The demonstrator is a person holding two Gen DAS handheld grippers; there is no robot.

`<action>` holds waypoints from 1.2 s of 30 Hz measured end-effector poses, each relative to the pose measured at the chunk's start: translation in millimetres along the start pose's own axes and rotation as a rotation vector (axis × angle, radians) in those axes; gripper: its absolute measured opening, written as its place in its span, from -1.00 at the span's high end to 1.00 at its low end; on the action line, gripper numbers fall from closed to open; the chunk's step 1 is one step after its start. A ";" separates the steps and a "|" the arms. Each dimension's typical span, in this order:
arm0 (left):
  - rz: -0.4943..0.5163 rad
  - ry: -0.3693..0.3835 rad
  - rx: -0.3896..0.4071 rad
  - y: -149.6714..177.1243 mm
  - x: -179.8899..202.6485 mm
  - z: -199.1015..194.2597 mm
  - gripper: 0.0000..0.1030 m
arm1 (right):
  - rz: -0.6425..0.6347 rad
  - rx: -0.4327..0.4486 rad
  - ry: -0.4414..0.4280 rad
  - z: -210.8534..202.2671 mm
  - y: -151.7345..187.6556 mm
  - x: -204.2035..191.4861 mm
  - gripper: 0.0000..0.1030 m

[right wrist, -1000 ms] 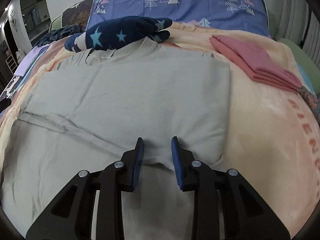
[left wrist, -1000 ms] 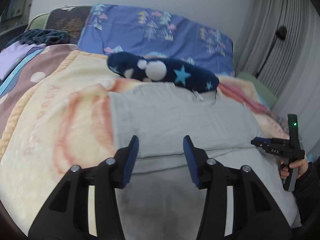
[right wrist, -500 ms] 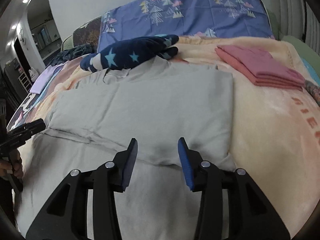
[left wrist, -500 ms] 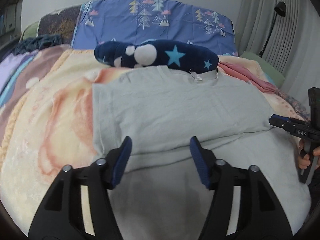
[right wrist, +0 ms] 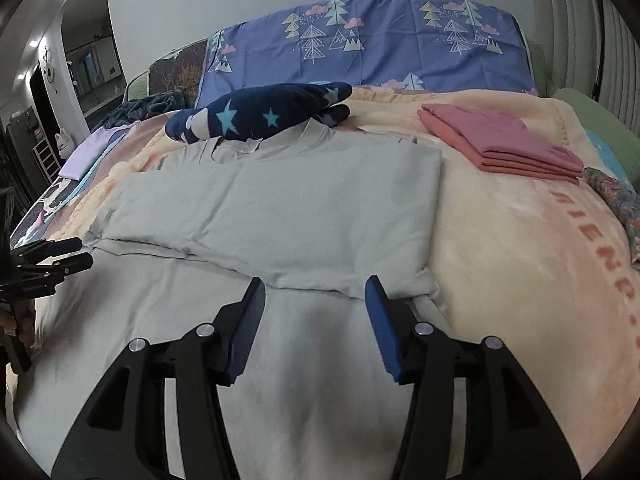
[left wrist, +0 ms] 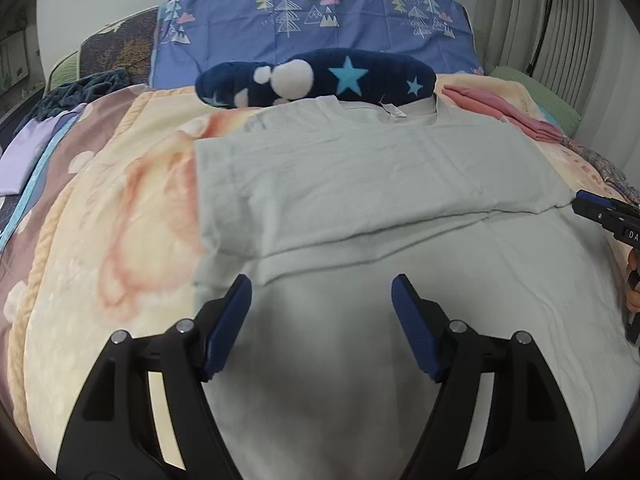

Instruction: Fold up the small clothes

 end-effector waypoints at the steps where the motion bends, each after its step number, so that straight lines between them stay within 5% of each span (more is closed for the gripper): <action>1: -0.008 0.002 0.002 3.1 -1.6 -3.9 -0.45 | -0.001 0.001 0.003 -5.7 2.6 1.8 -0.02; 14: -0.102 -0.071 -0.045 66.6 -39.3 -48.7 -0.55 | 0.135 -0.055 0.060 -46.6 58.0 46.0 -0.03; 20: -0.089 -0.009 -0.099 90.2 -37.6 -57.6 -0.55 | 0.173 -0.082 0.022 -62.3 87.3 57.7 -0.03; 36: -0.141 0.203 -0.074 149.2 -32.7 -101.5 -0.51 | 0.235 -0.118 -0.158 -98.7 141.5 64.5 -0.04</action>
Point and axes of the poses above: each gripper's, at about its wrist camera, not at the fingertips, and z roughly the way its jaws point, x to its right, y to its underside, the point moved 1 cm from there along z, roughly the way its jaws point, and after that the axes turned 4 degrees about y, right-handed, at the moved point
